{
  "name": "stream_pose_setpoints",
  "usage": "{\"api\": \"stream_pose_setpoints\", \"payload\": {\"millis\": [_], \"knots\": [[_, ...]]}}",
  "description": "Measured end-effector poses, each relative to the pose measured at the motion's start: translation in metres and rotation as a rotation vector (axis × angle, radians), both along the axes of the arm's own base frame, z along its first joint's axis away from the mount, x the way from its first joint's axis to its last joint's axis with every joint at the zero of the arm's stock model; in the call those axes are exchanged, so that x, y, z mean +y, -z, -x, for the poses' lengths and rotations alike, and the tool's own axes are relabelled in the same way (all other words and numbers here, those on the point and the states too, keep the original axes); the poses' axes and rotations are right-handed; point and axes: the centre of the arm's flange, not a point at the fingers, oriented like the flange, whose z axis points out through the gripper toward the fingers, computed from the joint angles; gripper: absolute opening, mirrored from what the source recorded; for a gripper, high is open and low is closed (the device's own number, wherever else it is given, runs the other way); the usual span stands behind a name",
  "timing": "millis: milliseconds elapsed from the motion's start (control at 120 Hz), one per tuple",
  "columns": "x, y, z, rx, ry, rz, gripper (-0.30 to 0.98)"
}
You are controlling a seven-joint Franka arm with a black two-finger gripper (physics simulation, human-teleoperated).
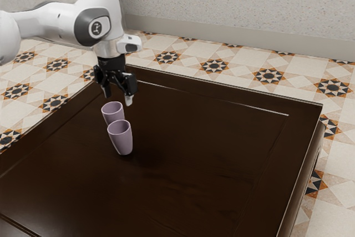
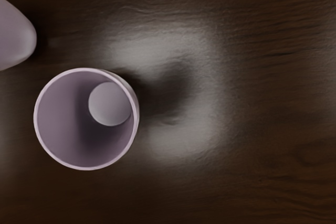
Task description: Place the right cup onto the left cup
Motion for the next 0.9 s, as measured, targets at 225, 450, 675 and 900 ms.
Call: {"api": "stream_pose_setpoints", "payload": {"millis": [225, 450, 675, 900], "knots": [[0.010, 0.072, -0.007, 0.002, -0.062, 0.025, 0.53], [0.027, 0.117, -0.022, -0.009, -0.124, 0.032, 0.48], [0.032, 0.142, -0.028, -0.009, -0.162, 0.047, 0.42], [0.032, 0.149, -0.030, -0.013, -0.183, 0.054, 0.14]]}}
